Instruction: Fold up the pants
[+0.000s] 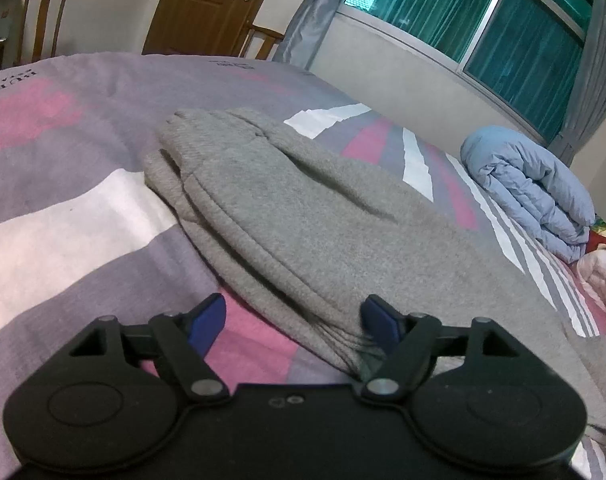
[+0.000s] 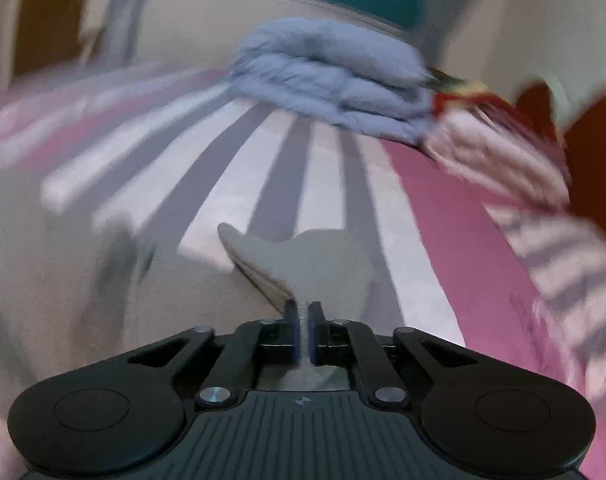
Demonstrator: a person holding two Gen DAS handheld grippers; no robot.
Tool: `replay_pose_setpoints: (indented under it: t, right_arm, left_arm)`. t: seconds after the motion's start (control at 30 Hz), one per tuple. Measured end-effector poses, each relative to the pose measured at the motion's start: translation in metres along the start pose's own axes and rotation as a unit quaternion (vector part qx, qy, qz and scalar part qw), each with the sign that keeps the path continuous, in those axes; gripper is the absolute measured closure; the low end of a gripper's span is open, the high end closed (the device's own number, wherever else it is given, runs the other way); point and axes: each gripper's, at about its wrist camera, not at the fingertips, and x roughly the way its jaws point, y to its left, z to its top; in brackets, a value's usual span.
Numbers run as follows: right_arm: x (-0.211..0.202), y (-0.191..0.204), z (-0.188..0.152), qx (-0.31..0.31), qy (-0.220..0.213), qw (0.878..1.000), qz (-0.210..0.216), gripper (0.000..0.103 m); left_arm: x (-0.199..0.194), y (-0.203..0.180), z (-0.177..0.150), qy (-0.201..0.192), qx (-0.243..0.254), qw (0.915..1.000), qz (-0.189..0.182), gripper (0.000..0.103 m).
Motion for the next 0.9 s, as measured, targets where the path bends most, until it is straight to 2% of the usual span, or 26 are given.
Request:
replay_pose_setpoints:
  t: [0.03,0.07,0.13,0.17,0.2,0.27,0.37,0.5,0.57,0.6,0.63,0.67,0.77,0.83,0.9]
  right_arm:
    - [-0.006,-0.023,-0.001,0.064,-0.014,0.998,0.006,0.099]
    - [-0.019,-0.046,-0.007,0.139,-0.03,0.99,0.01,0.099]
    - [-0.04,-0.091,-0.039,0.293,-0.053,0.954,0.016,0.099]
    - [-0.041,-0.108,-0.063,0.357,-0.048,0.933,0.021,0.099]
    - [-0.036,-0.117,-0.083,0.392,-0.032,0.919,0.028,0.099]
    - [-0.019,-0.122,-0.115,0.422,0.017,0.905,0.041,0.099]
    - [-0.02,-0.134,-0.135,0.457,-0.008,0.887,0.065,0.093]
    - [-0.017,-0.152,-0.14,0.5,-0.031,0.864,0.054,0.078]
    - [-0.012,-0.166,-0.137,0.522,-0.035,0.85,0.059,0.076]
    - [-0.009,-0.17,-0.136,0.528,-0.03,0.847,0.059,0.079]
    - [-0.006,-0.173,-0.134,0.527,-0.024,0.847,0.061,0.1]
    - [-0.008,-0.175,-0.132,0.521,-0.023,0.851,0.061,0.099]
    - [-0.031,-0.176,-0.126,0.52,-0.052,0.849,0.076,0.099]
    - [-0.032,-0.176,-0.134,0.525,-0.046,0.846,0.078,0.099]
    - [-0.025,-0.178,-0.143,0.524,-0.025,0.848,0.076,0.099]
  left_arm:
    - [0.0,0.0,0.0,0.0,0.0,1.0,-0.001,0.033]
    - [0.0,0.0,0.0,0.0,0.0,1.0,-0.001,0.033]
    - [-0.001,0.0,-0.001,0.0,0.001,1.0,-0.002,0.033]
    - [0.0,0.0,0.0,0.0,0.001,1.0,-0.002,0.033]
    - [0.0,-0.001,0.0,0.0,0.001,1.0,-0.001,0.033]
    - [0.0,0.0,0.0,0.0,0.002,1.0,-0.002,0.033]
    - [0.0,0.0,0.0,0.0,0.001,1.0,-0.003,0.033]
    - [0.0,0.0,0.0,-0.001,0.002,1.0,-0.001,0.033]
    - [0.0,0.0,0.0,-0.001,0.002,1.0,0.0,0.033]
    - [0.0,0.0,0.0,-0.001,0.003,1.0,0.0,0.033]
    - [0.0,0.0,0.0,-0.001,0.003,1.0,0.0,0.033]
    - [0.001,0.0,0.0,0.0,0.003,1.0,0.0,0.033]
    - [0.0,0.0,0.0,0.0,0.003,1.0,0.0,0.033]
    - [0.0,-0.001,-0.001,0.0,0.004,1.0,0.001,0.033]
    - [0.0,-0.001,-0.001,-0.001,0.004,1.0,0.001,0.033]
